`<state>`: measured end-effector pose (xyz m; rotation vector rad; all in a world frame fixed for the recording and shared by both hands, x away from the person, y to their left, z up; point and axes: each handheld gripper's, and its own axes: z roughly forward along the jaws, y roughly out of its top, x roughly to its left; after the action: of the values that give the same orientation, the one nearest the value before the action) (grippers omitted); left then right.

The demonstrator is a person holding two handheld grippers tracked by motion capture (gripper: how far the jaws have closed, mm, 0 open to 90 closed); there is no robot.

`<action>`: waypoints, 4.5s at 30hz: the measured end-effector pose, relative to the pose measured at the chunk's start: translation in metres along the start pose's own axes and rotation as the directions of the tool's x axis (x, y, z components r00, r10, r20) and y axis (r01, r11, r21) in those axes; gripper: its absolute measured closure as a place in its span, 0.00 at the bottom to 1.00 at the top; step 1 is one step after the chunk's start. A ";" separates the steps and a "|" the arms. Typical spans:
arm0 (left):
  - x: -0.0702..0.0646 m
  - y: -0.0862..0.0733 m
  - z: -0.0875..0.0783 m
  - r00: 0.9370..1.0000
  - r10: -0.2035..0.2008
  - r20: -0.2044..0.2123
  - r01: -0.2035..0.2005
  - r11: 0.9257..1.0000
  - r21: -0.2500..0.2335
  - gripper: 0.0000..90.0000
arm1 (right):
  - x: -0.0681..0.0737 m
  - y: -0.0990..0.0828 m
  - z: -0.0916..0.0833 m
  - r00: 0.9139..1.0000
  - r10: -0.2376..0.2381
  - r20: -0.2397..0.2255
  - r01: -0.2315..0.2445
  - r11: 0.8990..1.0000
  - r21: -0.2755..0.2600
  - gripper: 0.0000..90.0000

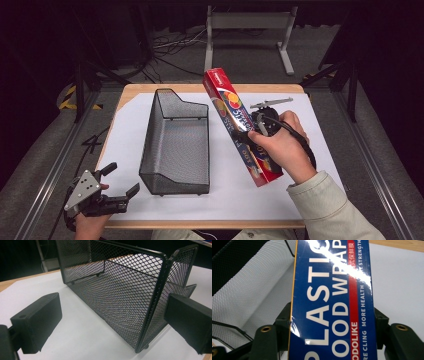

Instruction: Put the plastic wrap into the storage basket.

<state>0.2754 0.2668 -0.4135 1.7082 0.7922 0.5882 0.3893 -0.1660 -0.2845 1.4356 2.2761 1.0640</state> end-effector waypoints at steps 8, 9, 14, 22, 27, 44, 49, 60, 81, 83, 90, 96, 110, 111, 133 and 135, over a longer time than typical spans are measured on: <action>-0.001 0.000 -0.001 1.000 -0.007 0.000 0.007 1.000 0.000 0.03 | 0.018 0.005 0.012 0.998 -0.031 -0.048 0.032 0.999 0.008 0.44; -0.001 0.000 -0.001 1.000 -0.008 0.000 0.008 1.000 0.000 0.03 | 0.021 0.005 0.014 0.998 -0.034 -0.054 0.034 0.999 0.013 0.44; 0.000 0.000 0.000 1.000 0.000 0.001 0.000 1.000 0.001 0.03 | 0.030 0.006 0.023 0.996 -0.044 -0.076 0.046 0.999 0.029 0.44; 0.000 0.000 0.000 1.000 -0.003 0.003 0.003 1.000 0.000 0.03 | 0.043 0.008 0.035 0.991 -0.056 -0.118 0.062 0.997 0.042 0.44; 0.000 0.000 0.000 1.000 -0.002 0.003 0.002 1.000 -0.001 0.03 | 0.050 0.010 0.044 0.990 -0.054 -0.133 0.061 0.997 0.055 0.44; 0.000 0.000 0.000 1.000 -0.003 0.004 0.003 1.000 0.000 0.03 | 0.078 0.008 0.089 0.996 -0.016 -0.091 0.029 0.990 0.139 0.43; 0.000 0.000 0.000 1.000 -0.003 0.005 0.003 1.000 0.004 0.03 | 0.081 0.008 0.096 0.997 -0.002 -0.076 0.014 0.988 0.157 0.43; 0.000 0.000 0.000 1.000 -0.003 0.000 0.003 1.000 0.007 0.03 | 0.086 0.007 0.110 0.997 0.021 -0.069 -0.006 0.978 0.208 0.43; 0.001 -0.001 0.000 1.000 -0.008 -0.002 0.008 1.000 0.006 0.03 | 0.090 0.016 0.128 0.999 0.036 -0.018 -0.028 0.943 0.331 0.42; 0.001 -0.001 0.000 1.000 -0.012 -0.003 0.012 1.000 0.007 0.03 | 0.090 0.017 0.131 0.999 0.035 -0.023 -0.025 0.938 0.347 0.42; 0.001 -0.001 0.000 1.000 -0.008 -0.002 0.008 1.000 0.007 0.03 | 0.091 0.020 0.137 1.000 0.022 -0.016 -0.014 0.923 0.385 0.41; 0.001 0.000 0.000 1.000 -0.010 0.001 0.010 1.000 0.010 0.03 | 0.093 0.022 0.138 1.000 0.017 0.002 -0.017 0.927 0.374 0.40; 0.001 0.000 0.000 1.000 -0.012 0.000 0.012 1.000 0.009 0.03 | 0.091 0.028 0.132 0.998 -0.006 -0.055 0.022 0.953 0.302 0.27; 0.001 -0.001 0.001 1.000 -0.012 0.001 0.012 1.000 0.006 0.03 | 0.091 0.028 0.131 0.998 -0.014 -0.062 0.031 0.956 0.292 0.23; 0.000 0.001 0.002 1.000 -0.004 0.004 0.004 1.000 0.008 0.03 | 0.074 0.022 0.047 0.933 -0.311 -0.179 0.283 0.944 -0.168 0.15; 0.000 0.001 0.002 1.000 -0.010 0.004 0.010 1.000 0.012 0.03 | 0.070 0.020 0.042 0.927 -0.327 -0.183 0.295 0.938 -0.179 0.15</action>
<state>0.2770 0.2653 -0.4131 1.7144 0.8028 0.5742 0.3923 -0.0824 -0.2889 0.8997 2.4016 1.2985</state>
